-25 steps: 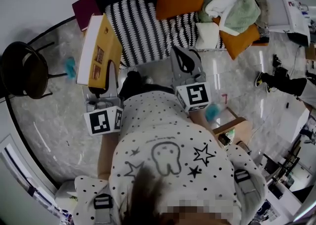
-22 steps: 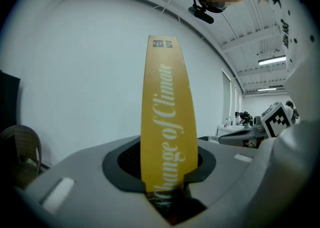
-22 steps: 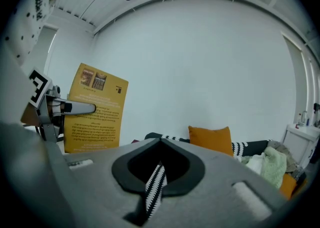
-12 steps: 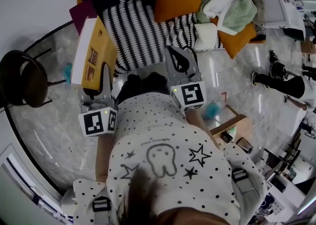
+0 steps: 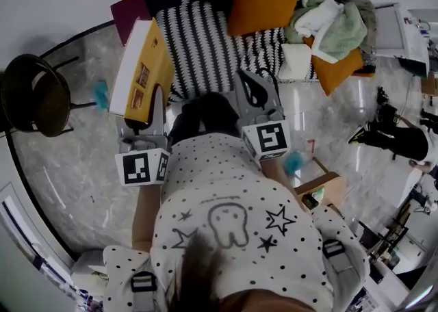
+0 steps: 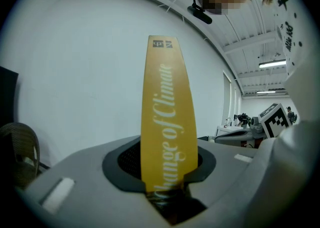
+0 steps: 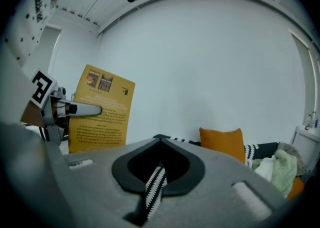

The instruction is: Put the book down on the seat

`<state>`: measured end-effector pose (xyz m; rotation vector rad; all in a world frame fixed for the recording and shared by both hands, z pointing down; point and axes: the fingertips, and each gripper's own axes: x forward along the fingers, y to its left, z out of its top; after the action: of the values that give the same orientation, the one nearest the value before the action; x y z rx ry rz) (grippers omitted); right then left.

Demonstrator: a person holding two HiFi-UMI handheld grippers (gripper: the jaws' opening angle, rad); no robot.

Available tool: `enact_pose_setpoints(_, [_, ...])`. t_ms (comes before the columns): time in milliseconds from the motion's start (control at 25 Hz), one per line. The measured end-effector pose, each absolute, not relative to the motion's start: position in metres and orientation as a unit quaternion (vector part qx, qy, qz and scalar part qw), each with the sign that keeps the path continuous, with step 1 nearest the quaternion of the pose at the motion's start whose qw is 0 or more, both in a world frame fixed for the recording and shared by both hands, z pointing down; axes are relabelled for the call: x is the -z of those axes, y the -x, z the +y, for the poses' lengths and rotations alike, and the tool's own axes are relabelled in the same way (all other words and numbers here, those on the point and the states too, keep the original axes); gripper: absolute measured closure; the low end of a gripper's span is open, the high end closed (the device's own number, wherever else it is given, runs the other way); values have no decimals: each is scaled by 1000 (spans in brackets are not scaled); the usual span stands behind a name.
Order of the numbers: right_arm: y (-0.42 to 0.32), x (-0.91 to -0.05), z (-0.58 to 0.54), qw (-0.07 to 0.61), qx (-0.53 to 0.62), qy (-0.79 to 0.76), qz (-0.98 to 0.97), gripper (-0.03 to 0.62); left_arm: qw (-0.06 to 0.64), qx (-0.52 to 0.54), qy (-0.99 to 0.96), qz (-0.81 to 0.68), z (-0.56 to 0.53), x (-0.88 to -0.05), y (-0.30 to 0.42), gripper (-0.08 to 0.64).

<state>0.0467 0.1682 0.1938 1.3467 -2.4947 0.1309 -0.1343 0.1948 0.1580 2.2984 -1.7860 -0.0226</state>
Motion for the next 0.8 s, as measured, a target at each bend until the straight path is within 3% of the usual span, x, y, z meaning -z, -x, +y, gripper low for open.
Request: enact_pose_setpoints(800, [-47, -196, 66, 143, -35, -381, -913, 595, 109, 16, -704, -701, 144, -156, 131, 416])
